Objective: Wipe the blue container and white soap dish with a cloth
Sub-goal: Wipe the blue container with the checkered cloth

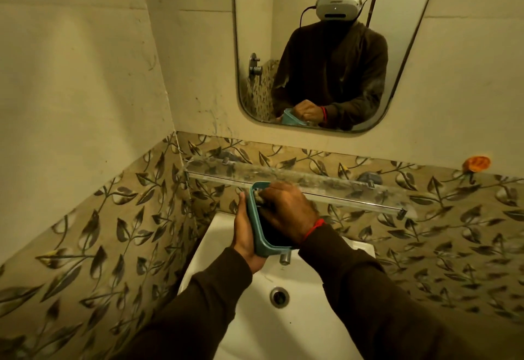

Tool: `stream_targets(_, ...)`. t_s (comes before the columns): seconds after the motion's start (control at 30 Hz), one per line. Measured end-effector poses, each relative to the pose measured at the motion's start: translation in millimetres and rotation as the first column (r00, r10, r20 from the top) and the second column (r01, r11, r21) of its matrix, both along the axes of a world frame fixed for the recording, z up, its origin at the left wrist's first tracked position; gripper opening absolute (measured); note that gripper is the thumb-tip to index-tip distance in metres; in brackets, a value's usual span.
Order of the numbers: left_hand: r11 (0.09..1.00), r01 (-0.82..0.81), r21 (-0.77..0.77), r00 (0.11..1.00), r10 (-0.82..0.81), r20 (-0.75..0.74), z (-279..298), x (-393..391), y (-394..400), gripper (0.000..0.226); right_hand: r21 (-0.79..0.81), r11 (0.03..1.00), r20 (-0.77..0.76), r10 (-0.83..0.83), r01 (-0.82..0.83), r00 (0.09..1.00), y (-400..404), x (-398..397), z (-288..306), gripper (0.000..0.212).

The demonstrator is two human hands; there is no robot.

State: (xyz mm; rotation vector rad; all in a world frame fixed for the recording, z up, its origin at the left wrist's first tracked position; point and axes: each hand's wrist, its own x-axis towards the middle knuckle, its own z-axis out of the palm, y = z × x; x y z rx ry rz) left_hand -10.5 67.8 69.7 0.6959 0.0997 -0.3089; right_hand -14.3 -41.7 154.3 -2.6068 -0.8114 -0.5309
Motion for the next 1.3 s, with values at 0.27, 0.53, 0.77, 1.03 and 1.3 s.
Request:
stream_targets(0.27, 0.994, 0.025, 0.107, 0.998, -0.031, 0.057, 20.4, 4.5, -2.1, 0.069, -0.173, 0.967, 0.328, -0.121, 0.186, 0.937, -8.8, -1.8, 18.5, 0.025)
stream_targets(0.53, 0.959, 0.022, 0.283, 0.998, -0.037, 0.046, 5.4, 10.9, 4.9, 0.079, -0.525, 0.850, -0.146, -0.139, 0.042, 0.979, -13.2, -27.5, 3.9, 0.039)
stream_targets(0.77, 0.987, 0.108, 0.120, 0.993, -0.113, 0.037, 8.9, -3.4, -12.2, 0.080, -0.135, 0.944, -0.046, -0.309, 0.301, 0.950, -25.0, -13.6, 19.5, 0.020)
stream_targets(1.03, 0.988, 0.145, 0.052, 0.985, -0.149, 0.084, 8.5, 5.1, 6.2, 0.080, -0.234, 0.947, -0.206, 0.173, -0.221, 0.963, -24.7, -23.1, 27.7, 0.018)
stream_targets(1.3, 0.978, 0.122, 0.167, 0.987, -0.138, 0.086, 23.2, 9.5, -5.5, 0.081, -0.443, 0.855, 0.165, -0.218, 0.270, 0.962, -17.1, -17.6, 22.5, 0.036)
